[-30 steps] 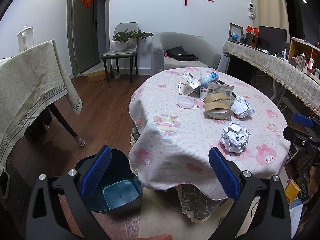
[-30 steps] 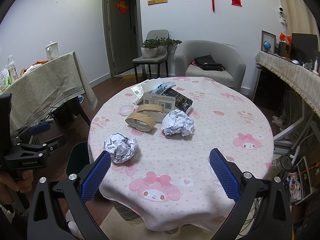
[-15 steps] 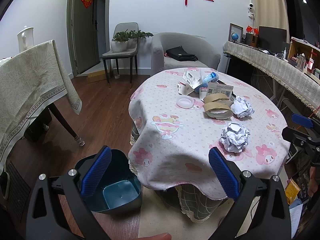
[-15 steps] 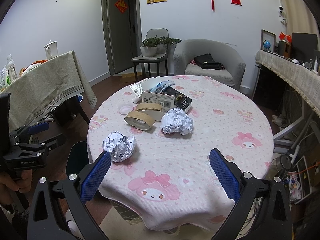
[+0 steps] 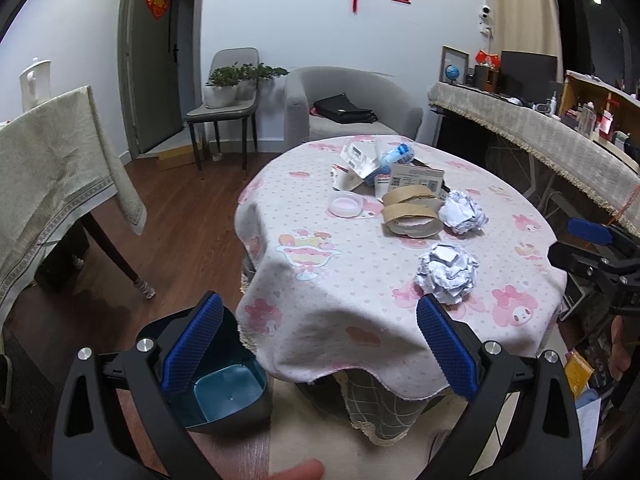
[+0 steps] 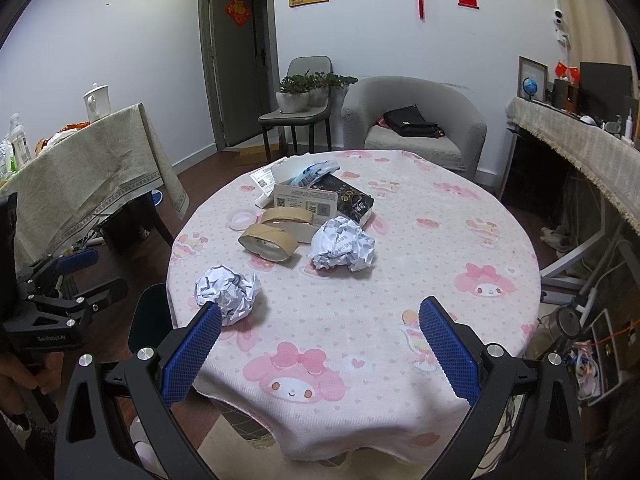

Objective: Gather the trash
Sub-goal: 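Grasp the silver foil ball with the left tool while the right tool grasps the paper ball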

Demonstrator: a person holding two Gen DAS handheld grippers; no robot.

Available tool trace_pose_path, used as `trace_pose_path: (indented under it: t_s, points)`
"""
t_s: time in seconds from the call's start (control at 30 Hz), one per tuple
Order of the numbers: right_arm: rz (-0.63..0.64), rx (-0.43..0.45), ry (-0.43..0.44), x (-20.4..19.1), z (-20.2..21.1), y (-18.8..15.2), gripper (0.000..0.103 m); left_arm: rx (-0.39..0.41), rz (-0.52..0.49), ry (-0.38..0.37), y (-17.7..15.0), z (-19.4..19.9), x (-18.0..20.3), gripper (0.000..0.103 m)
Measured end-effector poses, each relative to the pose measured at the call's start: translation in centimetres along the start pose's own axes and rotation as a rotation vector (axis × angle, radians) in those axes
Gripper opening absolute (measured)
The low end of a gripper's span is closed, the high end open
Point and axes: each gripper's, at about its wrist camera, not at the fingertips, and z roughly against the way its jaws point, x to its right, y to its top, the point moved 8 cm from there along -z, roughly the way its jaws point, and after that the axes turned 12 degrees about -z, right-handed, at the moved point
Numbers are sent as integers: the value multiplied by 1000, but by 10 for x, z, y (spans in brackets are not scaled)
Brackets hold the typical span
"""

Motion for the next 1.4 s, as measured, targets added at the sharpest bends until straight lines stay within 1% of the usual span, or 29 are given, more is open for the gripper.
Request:
trace_pose_path:
  t_s: [0.1,0.17,0.23,0.3,0.43,0.63,0.73,0.8,0.87,0.97,1.03,1.13,1.2,1.3,1.37,1.4]
  points:
    - [-7,-2,-1,4,-2,3,100,6,-17,-43,1,-3,9,98]
    - [-13,-7,-2,7,-4,4,100,3,-26,-108,3,-7,20,98]
    - [-14,-12,-1,10,-7,7,100,3,-46,-154,5,-11,31,97]
    - [-17,-15,2,12,-10,10,100,3,-73,-180,6,-16,40,96]
    - [-22,-28,11,16,-18,15,100,-10,-112,-237,9,-27,58,88]
    - [-20,-61,25,21,-33,22,100,-28,-135,-326,14,-45,81,87]
    - [-24,-72,32,24,-39,25,100,-41,-137,-344,17,-54,86,86]
    - [-29,-81,43,24,-43,26,100,-46,-137,-362,19,-61,90,81]
    - [-24,-88,43,24,-48,28,100,-51,-140,-369,21,-64,92,79]
    - [-19,-105,52,22,-57,29,100,-72,-148,-373,20,-73,94,69]
    - [-20,-114,56,21,-62,30,100,-67,-149,-376,21,-76,93,63]
    - [-24,-129,56,21,-72,31,100,-65,-132,-404,25,-78,92,55]
    - [-36,-143,56,23,-79,30,100,-58,-125,-409,29,-79,91,52]
    - [-45,-154,37,26,-88,30,100,-45,-119,-411,34,-80,88,52]
    - [-60,-161,36,29,-93,31,97,-43,-106,-407,37,-81,83,52]
    - [-65,-166,30,30,-96,32,92,-40,-95,-407,39,-82,80,52]
